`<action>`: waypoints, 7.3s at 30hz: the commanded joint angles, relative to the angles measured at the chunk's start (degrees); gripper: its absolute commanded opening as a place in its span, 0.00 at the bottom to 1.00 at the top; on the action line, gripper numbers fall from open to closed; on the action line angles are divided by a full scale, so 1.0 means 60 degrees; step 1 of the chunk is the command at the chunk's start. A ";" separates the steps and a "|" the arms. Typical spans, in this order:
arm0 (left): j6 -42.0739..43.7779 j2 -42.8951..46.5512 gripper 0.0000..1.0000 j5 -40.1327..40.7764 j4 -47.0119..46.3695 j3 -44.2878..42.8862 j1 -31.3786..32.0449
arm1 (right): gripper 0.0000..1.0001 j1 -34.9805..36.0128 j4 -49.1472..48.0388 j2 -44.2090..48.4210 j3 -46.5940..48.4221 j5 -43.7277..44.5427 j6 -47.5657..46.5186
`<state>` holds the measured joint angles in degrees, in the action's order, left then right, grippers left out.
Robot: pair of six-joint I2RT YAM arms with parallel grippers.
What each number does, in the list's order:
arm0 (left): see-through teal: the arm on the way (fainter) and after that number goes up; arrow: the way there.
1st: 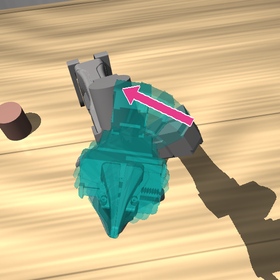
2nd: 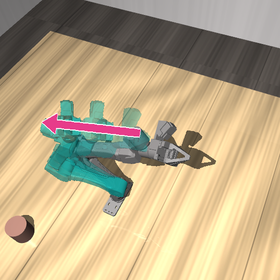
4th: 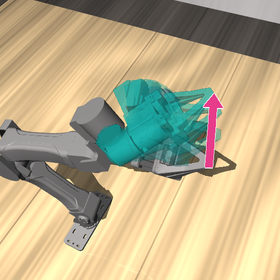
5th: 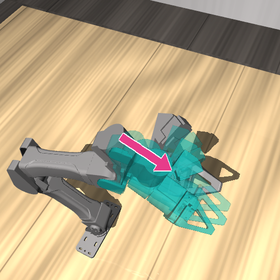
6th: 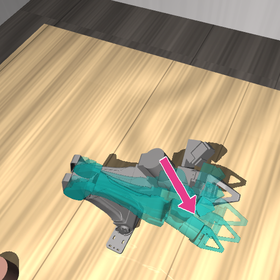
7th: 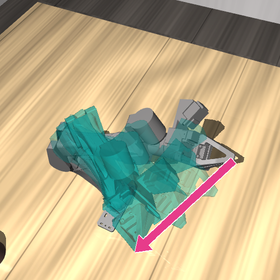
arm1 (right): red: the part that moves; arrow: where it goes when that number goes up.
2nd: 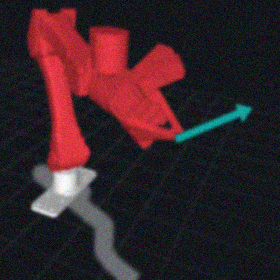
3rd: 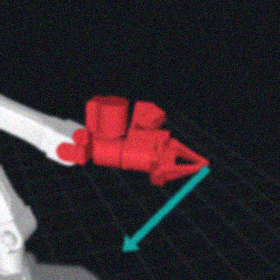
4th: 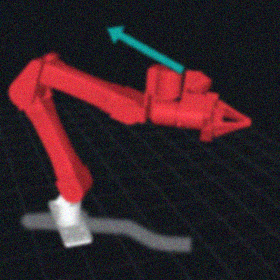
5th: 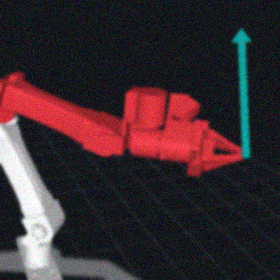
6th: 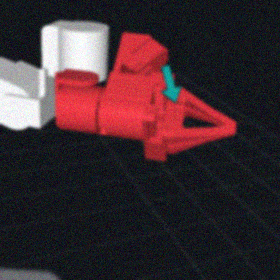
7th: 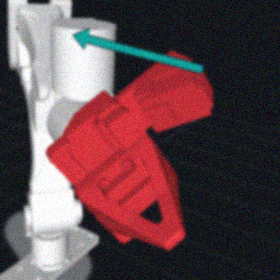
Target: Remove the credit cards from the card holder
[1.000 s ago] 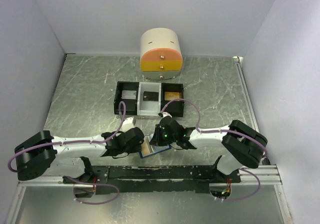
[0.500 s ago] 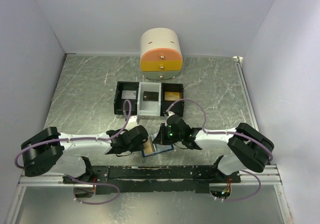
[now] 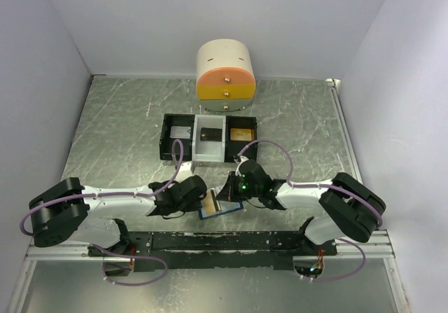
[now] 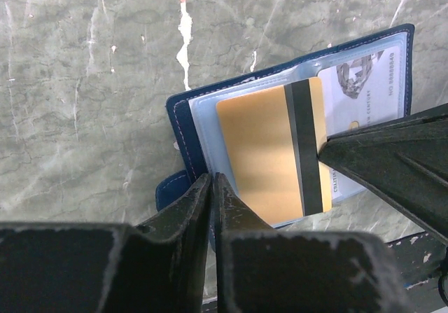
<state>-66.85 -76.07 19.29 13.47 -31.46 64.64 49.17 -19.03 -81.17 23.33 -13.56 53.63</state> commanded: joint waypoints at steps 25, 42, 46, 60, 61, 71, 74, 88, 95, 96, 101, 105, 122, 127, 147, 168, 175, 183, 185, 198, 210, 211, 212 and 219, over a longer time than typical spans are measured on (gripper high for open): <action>0.0073 -0.0286 0.16 -0.0488 -0.1603 0.0828 0.0125 | 0.00 -0.0062 -0.0112 0.0251 -0.0125 0.0228 0.0082; -0.0382 -0.0245 0.07 0.0134 -0.0126 0.0546 0.0330 | 0.11 -0.0250 -0.1570 -0.0060 -0.0356 -0.1004 0.0439; -0.0428 -0.0089 0.07 0.0209 0.0018 0.0639 0.0334 | 0.00 -0.0303 -0.1261 -0.0109 -0.0263 -0.0916 0.0350; -0.0293 -0.0206 0.07 0.0105 -0.0319 0.0677 0.0330 | 0.08 -0.0446 -0.0744 0.0315 -0.0452 -0.0700 0.0014; -0.0287 -0.0242 0.07 0.0086 -0.0346 0.0679 0.0330 | 0.10 -0.0451 -0.0885 0.0251 -0.0467 -0.0763 0.0033; -0.0368 -0.0252 0.07 0.0193 -0.0262 0.0653 0.0330 | 0.21 -0.0445 -0.1669 -0.0605 -0.0080 -0.1725 -0.0082; -0.0361 -0.0237 0.07 0.0185 -0.0298 0.0673 0.0330 | 0.23 -0.0445 -0.1744 -0.0856 0.0023 -0.1920 -0.0121; -0.0371 -0.0253 0.07 0.0191 -0.0206 0.0603 0.0330 | 0.06 -0.0464 -0.1224 -0.0397 -0.0097 -0.1301 -0.0079; -0.0372 -0.0316 0.07 0.0169 -0.0156 0.0593 0.0330 | 0.02 -0.0583 -0.0971 -0.0242 -0.0130 -0.1414 -0.0016; -0.0372 -0.0335 0.07 0.0169 -0.0150 0.0599 0.0330 | 0.02 -0.0582 -0.0899 -0.0222 -0.0119 -0.1374 -0.0018; -0.0363 -0.0333 0.07 0.0168 -0.0111 0.0560 0.0330 | 0.02 -0.0596 -0.0632 -0.0033 -0.0068 -0.1187 -0.0115; -0.0337 -0.0358 0.07 0.0172 -0.0100 0.0521 0.0330 | 0.08 -0.0594 -0.0674 -0.0054 -0.0052 -0.1207 -0.0108; -0.0291 -0.0539 0.07 0.0152 0.0074 0.0343 0.0345 | 0.09 -0.0509 -0.0913 -0.0500 0.0107 -0.0988 -0.0046; -0.0382 -0.0455 0.07 0.0167 0.0011 0.0466 0.0352 | 0.00 -0.0517 -0.0673 -0.0347 0.0129 -0.0966 -0.0227; -0.0029 0.1519 0.16 0.0184 -0.0121 0.0792 0.0374 | 0.00 -0.0454 -0.0558 0.2117 0.0007 -0.0238 -0.1743; 0.2723 0.4306 0.93 0.0004 0.2549 -0.0586 -0.1815 | 0.00 0.0975 -0.0873 0.3770 0.0080 0.3222 -0.7270; 0.3362 0.4109 0.95 -0.0696 0.3179 -0.1074 -0.3193 | 0.00 0.0627 -0.0008 0.3737 0.0930 0.4471 -0.8977; 0.3853 0.4009 0.95 -0.1091 0.3598 -0.1351 -0.4440 | 0.00 -0.1494 0.0689 0.2883 0.2090 0.1438 -0.9800; 0.3860 0.3955 0.96 -0.1206 0.3631 -0.1373 -0.4664 | 0.00 -0.1783 0.0843 0.2586 0.2341 0.1066 -1.0107; 0.3360 0.4721 0.95 -0.0716 0.4499 -0.1915 -0.4830 | 0.00 -0.3337 0.1894 0.0716 0.3787 -0.0057 -1.3335; 0.3085 0.4879 0.93 -0.1103 0.4479 -0.1719 -0.4828 | 0.00 -0.3842 0.3588 -0.1074 0.5137 -0.0932 -1.6404; 0.3028 0.4900 0.93 -0.1061 0.4535 -0.1717 -0.4830 | 0.00 -0.3844 0.3491 -0.1175 0.5109 -0.0931 -1.6606; 0.2977 0.4944 0.93 -0.1025 0.4553 -0.1676 -0.4827 | 0.00 -0.3844 0.3498 -0.1283 0.5159 -0.0885 -1.6785; 0.2829 0.5164 0.93 -0.0935 0.4826 -0.1643 -0.4829 | 0.00 -0.3859 0.3600 -0.2090 0.5603 -0.0380 -1.8102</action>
<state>-48.99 -45.93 13.65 40.45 -41.52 36.10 26.37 2.20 -91.66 54.85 -17.15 -47.94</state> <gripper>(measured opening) 0.928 0.007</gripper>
